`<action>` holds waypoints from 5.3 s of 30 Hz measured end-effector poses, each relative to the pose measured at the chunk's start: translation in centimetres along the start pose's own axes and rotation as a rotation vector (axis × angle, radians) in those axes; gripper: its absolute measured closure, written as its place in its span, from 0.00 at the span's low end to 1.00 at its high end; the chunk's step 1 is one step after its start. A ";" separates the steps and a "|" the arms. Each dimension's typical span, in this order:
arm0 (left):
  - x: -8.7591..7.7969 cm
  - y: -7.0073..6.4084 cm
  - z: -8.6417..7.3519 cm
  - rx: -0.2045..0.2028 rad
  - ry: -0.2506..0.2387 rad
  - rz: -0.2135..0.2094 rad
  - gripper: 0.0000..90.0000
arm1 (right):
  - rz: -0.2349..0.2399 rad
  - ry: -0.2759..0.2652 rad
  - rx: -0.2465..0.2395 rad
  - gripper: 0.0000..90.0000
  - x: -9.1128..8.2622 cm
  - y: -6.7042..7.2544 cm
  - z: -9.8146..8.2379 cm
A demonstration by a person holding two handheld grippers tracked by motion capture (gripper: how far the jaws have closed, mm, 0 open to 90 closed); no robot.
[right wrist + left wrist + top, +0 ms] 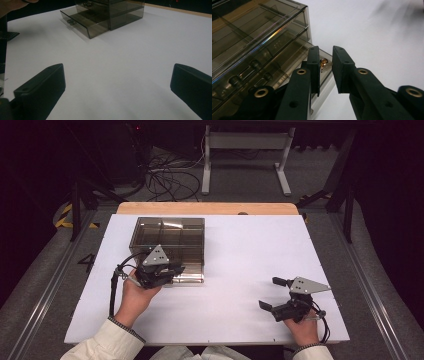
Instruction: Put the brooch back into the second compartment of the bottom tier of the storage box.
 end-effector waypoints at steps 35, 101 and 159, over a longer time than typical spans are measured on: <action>0.8 5.1 -3.0 -0.144 0.087 0.018 0.85 | 0.004 0.004 -0.006 0.01 0.1 0.0 0.0; 2.7 6.2 -5.5 -0.158 0.203 0.020 0.81 | 0.018 0.006 -0.002 0.01 0.2 0.1 -0.1; -6.1 -0.2 -3.2 -0.082 -0.205 -0.119 0.08 | 0.043 -0.006 0.012 0.00 0.5 -0.1 0.2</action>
Point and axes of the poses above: each handheld gripper's, and its own axes: x roughly forward along the jaws, z roughly out of its top, y roughly to its left, the point moved 4 cm from there along x, roughly forward along the jaws, and after that the axes turned 7 degrees about -z, right-handed, at the moved point
